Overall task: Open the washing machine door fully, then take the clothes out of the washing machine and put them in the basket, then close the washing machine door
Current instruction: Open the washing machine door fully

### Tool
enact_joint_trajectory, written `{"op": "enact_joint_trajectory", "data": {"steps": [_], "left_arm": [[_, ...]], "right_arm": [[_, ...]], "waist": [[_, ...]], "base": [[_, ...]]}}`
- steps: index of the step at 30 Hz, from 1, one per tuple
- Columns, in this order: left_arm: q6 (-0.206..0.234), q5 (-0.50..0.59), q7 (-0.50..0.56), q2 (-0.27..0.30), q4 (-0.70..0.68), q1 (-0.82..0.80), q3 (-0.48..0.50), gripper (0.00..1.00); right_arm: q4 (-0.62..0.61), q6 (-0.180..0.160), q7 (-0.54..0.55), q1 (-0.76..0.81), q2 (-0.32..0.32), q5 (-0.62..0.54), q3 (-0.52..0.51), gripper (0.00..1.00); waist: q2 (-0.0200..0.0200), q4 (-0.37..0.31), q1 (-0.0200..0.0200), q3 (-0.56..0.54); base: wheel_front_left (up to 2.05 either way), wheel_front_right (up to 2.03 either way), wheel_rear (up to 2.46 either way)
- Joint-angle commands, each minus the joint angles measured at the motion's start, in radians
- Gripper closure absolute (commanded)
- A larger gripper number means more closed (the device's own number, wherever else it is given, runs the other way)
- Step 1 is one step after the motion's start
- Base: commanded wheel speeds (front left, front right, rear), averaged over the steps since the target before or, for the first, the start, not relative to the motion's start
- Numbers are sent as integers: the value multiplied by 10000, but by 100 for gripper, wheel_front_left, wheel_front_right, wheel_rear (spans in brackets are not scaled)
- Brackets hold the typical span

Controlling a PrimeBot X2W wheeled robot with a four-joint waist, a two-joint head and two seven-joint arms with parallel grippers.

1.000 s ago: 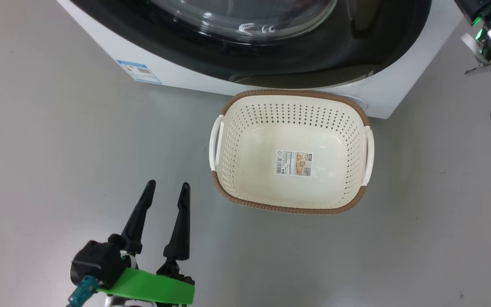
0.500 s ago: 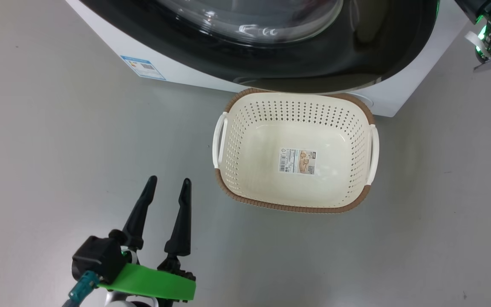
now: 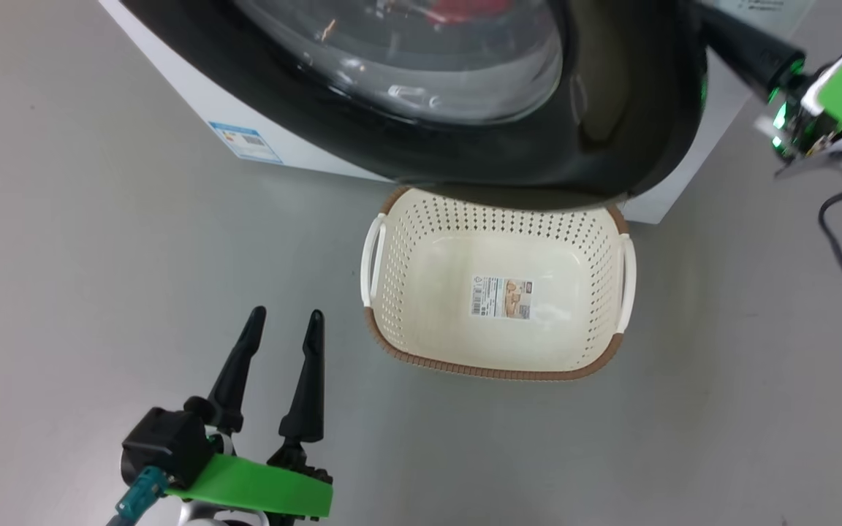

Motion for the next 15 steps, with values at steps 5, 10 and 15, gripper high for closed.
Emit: {"op": "enact_joint_trajectory", "data": {"steps": [5,10,15], "left_arm": [[14,162,-93,106,-183,205,443,0],[-21,232,-93,106,-182,292,504,0],[-31,267,-93,106,-176,375,523,0]], "right_arm": [[-654,56,250,826,486,-44,17,100],[-941,56,418,1262,678,-124,-77,100],[-1221,56,571,1593,840,-151,-168,100]], "waist": [[0,-158,0,-342],[0,-234,0,-510],[0,-279,0,-625]], "base": [[0,0,0],[0,0,0],[0,0,0]]}}
